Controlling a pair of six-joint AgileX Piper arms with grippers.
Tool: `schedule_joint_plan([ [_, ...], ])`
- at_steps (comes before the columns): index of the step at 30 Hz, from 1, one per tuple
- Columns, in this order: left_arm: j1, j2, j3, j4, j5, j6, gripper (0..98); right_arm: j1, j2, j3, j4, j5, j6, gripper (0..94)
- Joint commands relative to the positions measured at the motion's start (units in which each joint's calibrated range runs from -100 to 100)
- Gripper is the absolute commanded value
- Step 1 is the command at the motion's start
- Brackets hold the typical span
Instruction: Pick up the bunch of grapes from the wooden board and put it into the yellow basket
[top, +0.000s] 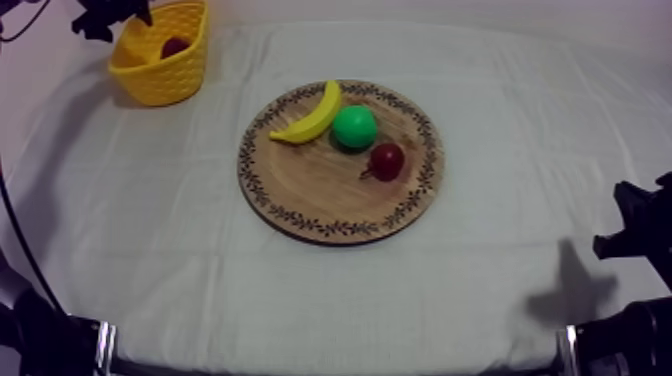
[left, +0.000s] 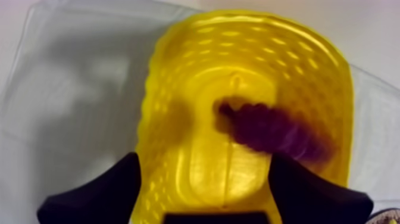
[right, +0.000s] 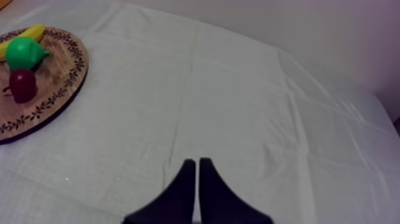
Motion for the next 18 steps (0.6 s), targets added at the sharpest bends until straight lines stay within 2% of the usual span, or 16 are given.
schedule_joint_plan([
  [1,0.2,0.0,-0.1,0.02,-0.5,-0.1,84.0,0.0,0.0,0.0,0.0,0.0,0.0,0.3],
  [13,0.7,-2.7,2.0,0.23,-0.8,-0.7,82.9,0.0,0.0,0.0,0.0,0.0,0.0,0.3],
  [16,0.9,-6.1,5.6,0.21,-0.8,-0.3,78.1,0.0,0.0,0.0,0.0,0.0,0.0,0.3],
  [18,1.0,-9.2,9.7,0.26,-1.2,0.1,71.1,0.0,0.0,0.0,0.0,0.0,0.0,0.3],
])
